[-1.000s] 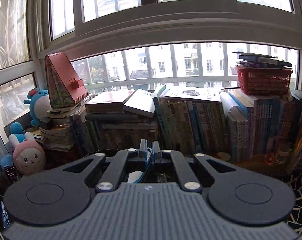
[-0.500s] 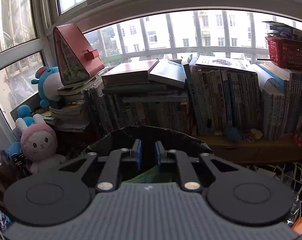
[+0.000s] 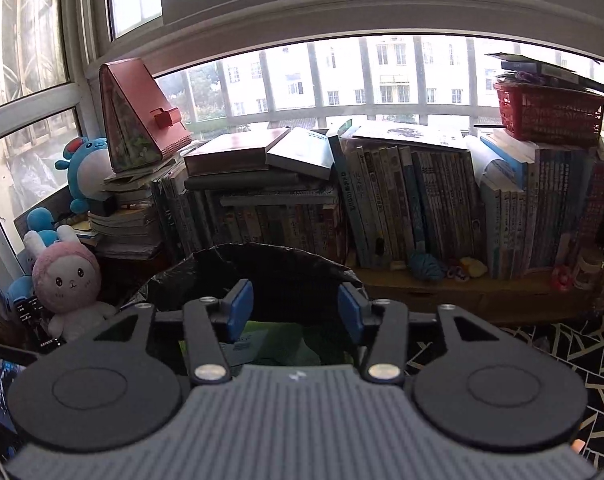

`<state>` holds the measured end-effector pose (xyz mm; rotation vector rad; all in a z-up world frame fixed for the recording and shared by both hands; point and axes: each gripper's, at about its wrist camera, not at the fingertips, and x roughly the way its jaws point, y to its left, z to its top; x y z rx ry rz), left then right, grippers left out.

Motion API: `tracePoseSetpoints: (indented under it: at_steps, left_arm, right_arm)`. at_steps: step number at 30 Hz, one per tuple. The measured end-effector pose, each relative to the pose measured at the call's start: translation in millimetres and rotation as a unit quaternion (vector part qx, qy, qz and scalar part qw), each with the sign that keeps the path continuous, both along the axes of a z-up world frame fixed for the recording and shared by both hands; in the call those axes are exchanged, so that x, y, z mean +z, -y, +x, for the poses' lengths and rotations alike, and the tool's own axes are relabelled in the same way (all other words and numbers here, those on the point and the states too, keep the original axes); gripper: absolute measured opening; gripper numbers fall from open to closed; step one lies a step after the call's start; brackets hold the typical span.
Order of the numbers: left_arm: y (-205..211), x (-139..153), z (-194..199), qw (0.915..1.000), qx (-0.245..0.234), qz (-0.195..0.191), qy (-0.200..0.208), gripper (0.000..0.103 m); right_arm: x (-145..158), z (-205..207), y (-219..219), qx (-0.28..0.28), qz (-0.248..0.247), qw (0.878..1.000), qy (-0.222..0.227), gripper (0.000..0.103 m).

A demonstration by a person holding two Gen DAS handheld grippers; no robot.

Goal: Collect trash
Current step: 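Move the right gripper back to the orange-and-white paper on the mat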

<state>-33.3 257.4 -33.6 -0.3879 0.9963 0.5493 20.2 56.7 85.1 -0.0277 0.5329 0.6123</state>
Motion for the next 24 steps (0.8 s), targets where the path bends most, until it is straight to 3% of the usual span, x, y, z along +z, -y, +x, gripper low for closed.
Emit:
tracePoseSetpoints:
  at_steps: [12,24]
  left_arm:
    - [0,0,1,1.0000,0.000,0.001,-0.001,0.054]
    - [1,0,0,1.0000,0.000,0.003,0.000,0.054]
  right_arm:
    - [-18,-10,65,-0.063,-0.008,0.998,-0.004,0.079]
    - [-70,-7,115,-0.128,-0.029,0.990,-0.052,0.085]
